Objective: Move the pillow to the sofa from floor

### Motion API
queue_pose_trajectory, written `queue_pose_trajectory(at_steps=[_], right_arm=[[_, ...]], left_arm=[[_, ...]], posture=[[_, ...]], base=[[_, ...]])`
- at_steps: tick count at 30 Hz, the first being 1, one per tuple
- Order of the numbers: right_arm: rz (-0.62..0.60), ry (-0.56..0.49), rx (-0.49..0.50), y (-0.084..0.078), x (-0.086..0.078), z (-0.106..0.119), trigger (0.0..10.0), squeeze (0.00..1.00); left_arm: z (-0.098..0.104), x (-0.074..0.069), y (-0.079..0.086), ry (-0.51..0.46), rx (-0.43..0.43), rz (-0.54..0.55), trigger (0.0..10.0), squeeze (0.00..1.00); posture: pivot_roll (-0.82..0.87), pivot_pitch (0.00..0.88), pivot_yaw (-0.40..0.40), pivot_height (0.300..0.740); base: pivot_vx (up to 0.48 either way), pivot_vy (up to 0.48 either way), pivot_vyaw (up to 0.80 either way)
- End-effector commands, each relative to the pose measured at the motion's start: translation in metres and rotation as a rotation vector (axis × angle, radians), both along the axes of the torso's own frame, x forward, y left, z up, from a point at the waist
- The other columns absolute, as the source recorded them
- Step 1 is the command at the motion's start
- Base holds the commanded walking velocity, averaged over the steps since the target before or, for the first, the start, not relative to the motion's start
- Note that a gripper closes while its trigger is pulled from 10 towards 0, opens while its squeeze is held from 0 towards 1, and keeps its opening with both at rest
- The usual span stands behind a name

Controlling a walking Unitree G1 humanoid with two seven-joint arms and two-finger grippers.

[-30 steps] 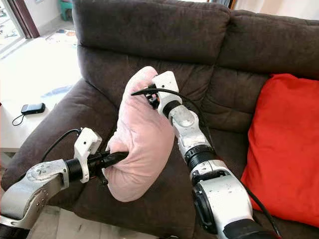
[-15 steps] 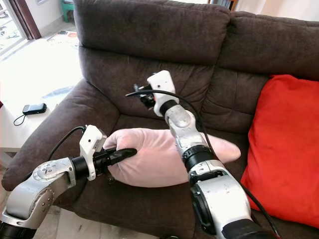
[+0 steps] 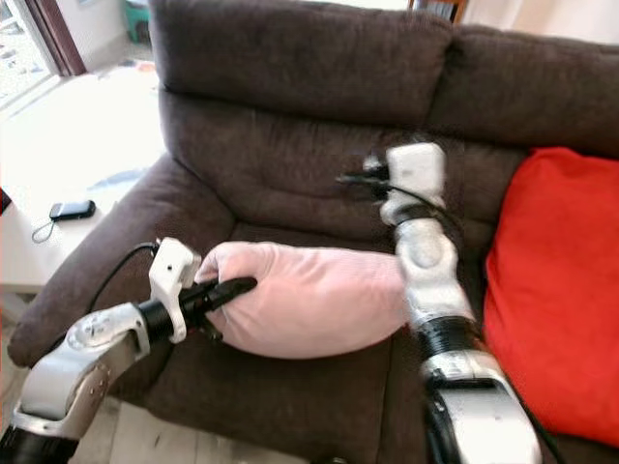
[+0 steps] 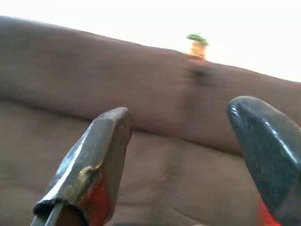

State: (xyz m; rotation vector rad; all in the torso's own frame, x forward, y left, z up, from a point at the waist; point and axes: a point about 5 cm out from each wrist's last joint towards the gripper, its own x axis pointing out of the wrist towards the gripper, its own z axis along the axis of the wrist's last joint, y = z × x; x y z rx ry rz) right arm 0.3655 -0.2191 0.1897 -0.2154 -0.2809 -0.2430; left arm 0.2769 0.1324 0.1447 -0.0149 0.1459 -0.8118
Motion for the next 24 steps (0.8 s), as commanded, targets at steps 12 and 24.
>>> queue_pose_trajectory(at_steps=[12,24], right_arm=[[-0.389,0.720,-0.040,-0.083,-0.097,-0.132,10.0,0.00],[0.050,1.150,0.079,-0.028,-0.121,-0.195,10.0,0.00]], left_arm=[[-0.001,0.005,-0.005,-0.032,0.001,0.012,10.0,0.00],[0.000,0.008,-0.005,-0.044,-0.003,0.022,10.0,0.00]], posture=[[0.04,0.101,-0.075,0.740],[0.03,0.094,-0.080,0.740]], base=[[0.000,0.000,0.00],[0.000,0.000,0.00]])
